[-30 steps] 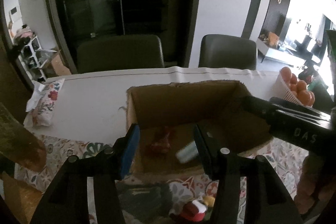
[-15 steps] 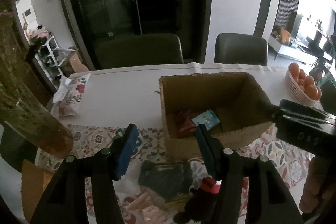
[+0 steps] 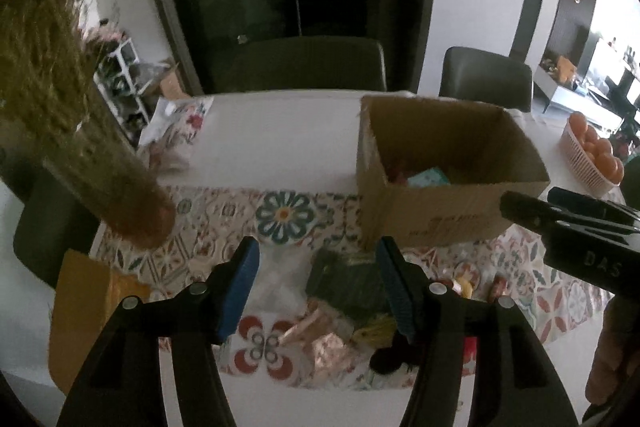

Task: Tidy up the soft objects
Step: 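Grasp the pink biscuit packet with the left tool while the right tool grasps the plush toy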

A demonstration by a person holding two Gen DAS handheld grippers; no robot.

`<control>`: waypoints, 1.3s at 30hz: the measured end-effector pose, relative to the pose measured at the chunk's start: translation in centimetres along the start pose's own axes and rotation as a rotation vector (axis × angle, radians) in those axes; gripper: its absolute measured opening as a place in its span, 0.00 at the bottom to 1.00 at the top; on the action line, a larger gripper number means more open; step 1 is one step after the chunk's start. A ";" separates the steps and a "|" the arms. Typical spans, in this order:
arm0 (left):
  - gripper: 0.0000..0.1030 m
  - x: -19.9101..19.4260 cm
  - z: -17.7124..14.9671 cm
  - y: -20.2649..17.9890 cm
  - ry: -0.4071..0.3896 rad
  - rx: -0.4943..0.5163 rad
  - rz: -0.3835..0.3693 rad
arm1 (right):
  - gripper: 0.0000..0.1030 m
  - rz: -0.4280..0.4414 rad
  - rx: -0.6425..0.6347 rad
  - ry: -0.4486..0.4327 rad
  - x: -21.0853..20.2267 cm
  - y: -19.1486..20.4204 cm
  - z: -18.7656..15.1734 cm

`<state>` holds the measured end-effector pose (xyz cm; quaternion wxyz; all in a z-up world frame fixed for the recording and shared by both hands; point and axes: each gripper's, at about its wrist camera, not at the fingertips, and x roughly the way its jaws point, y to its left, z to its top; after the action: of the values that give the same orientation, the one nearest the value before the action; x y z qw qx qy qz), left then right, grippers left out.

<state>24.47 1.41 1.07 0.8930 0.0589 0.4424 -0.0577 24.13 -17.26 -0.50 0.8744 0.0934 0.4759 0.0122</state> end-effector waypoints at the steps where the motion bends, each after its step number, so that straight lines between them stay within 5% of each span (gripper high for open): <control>1: 0.58 0.0 -0.5 0.4 0.012 -0.012 -0.001 | 0.73 0.003 -0.001 0.007 0.1 0.3 -0.3; 18: 0.58 2.9 -5.6 3.1 0.183 -0.134 -0.033 | 0.73 0.025 0.048 0.176 3.9 0.9 -4.3; 39: 0.59 10.9 -9.5 4.2 0.437 -0.277 -0.093 | 0.71 -0.014 0.119 0.392 10.7 -0.2 -6.3</control>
<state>24.25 6.47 -13.11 0.7722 -0.0734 0.6307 -0.0233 24.71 -15.36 -12.78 0.7582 0.1375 0.6373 -0.0040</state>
